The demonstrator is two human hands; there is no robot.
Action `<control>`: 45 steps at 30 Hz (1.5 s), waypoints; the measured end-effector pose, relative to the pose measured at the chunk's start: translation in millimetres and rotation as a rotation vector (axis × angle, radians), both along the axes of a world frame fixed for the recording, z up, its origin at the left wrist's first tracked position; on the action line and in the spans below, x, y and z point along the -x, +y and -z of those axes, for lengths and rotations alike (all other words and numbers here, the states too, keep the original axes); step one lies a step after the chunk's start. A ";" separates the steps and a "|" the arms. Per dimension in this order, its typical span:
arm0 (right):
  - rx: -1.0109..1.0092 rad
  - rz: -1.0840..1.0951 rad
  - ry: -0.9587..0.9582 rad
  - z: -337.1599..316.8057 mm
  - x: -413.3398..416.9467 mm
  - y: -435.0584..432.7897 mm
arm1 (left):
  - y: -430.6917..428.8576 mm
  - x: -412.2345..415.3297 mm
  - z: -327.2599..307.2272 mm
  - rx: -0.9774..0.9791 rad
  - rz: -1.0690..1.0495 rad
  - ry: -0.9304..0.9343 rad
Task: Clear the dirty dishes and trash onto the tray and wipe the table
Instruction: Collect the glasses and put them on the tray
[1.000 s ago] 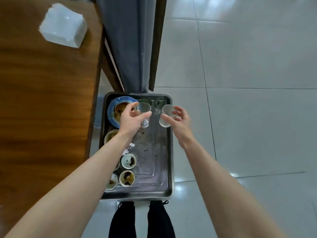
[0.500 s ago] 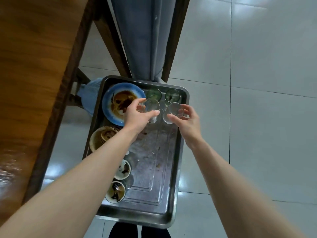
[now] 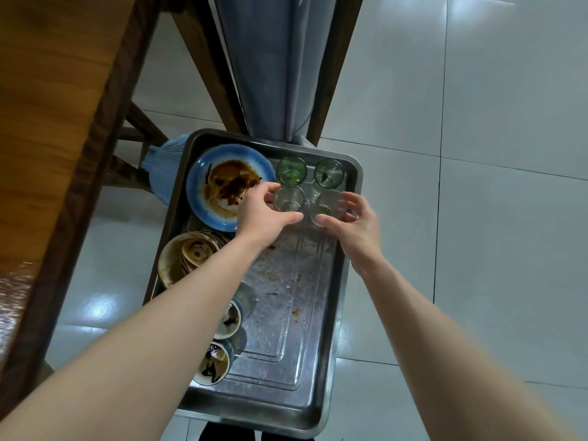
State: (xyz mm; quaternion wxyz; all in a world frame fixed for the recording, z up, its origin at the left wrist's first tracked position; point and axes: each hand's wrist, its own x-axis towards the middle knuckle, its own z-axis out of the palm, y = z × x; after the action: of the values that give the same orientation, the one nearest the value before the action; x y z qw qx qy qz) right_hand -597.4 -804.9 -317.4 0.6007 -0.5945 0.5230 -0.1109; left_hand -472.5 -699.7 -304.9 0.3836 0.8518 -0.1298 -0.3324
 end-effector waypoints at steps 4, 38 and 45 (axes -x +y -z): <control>0.010 -0.007 -0.002 -1.1 -0.3 0.2 | -3.9 2.3 3.4 -0.053 0.036 -0.028; -0.126 0.209 -0.030 -26.4 0.7 21.7 | 11.7 18.7 -19.2 0.112 -0.231 0.202; -0.103 0.111 -0.036 -104.3 -3.3 33.0 | 31.7 26.4 -88.7 0.181 -0.258 0.211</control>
State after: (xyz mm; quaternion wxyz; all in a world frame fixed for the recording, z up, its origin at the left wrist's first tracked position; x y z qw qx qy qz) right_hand -594.1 -771.9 -213.1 0.6326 -0.5309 0.5492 -0.1275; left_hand -498.9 -668.0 -216.2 0.5097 0.7838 -0.0079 -0.3547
